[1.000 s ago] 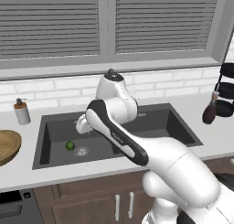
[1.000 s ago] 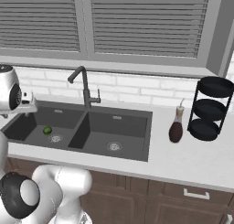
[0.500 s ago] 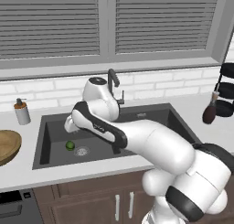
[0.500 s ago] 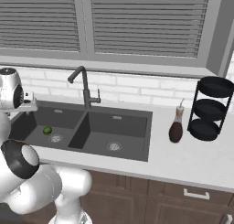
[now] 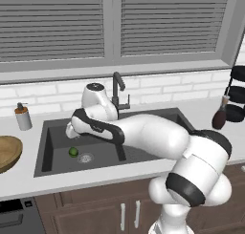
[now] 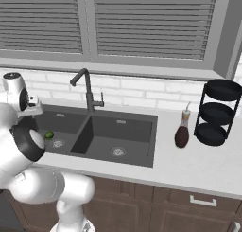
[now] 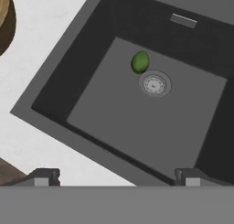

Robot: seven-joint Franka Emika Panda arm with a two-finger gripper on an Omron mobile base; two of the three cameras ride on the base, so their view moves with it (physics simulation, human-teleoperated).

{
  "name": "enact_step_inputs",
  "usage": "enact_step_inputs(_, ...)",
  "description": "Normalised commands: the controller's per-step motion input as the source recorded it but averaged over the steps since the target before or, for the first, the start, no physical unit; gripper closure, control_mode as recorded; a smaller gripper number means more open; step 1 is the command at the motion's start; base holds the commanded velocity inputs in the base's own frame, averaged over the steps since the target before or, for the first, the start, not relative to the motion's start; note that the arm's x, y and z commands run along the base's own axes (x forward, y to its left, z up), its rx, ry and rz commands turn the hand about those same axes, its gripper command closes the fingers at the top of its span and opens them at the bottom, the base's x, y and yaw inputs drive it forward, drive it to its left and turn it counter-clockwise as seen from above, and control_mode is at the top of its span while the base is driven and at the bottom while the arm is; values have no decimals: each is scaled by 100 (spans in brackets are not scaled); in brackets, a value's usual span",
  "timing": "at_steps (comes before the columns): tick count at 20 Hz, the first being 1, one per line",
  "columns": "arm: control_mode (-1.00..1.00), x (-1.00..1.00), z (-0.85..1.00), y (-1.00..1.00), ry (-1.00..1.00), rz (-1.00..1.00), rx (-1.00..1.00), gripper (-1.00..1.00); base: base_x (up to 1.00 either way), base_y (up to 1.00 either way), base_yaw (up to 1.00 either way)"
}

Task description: Pick the avocado from the sink and place it in the bowl. Then pick the bowl and place it in the microwave. Then close the microwave door and press the start button.

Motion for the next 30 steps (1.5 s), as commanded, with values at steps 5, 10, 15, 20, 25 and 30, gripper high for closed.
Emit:
enact_step_inputs(5, -100, 19, -33, 0, 0, 0, 0, -100, 0, 0, 0)
enact_step_inputs(10, -100, 36, -29, 0, 0, 0, 0, -100, 0, 0, 0)
enact_step_inputs(15, -100, 46, -25, 0, 0, 0, 0, -100, 0, 0, 0)
enact_step_inputs(20, -100, 53, -17, 10, 0, -3, -1, -100, 0, 0, 0)
enact_step_inputs(25, -100, 15, -18, 25, -1, -6, -1, -100, 0, 0, 0)
enact_step_inputs(30, -100, 29, -25, 21, 0, -9, -1, -100, 0, 0, 0)
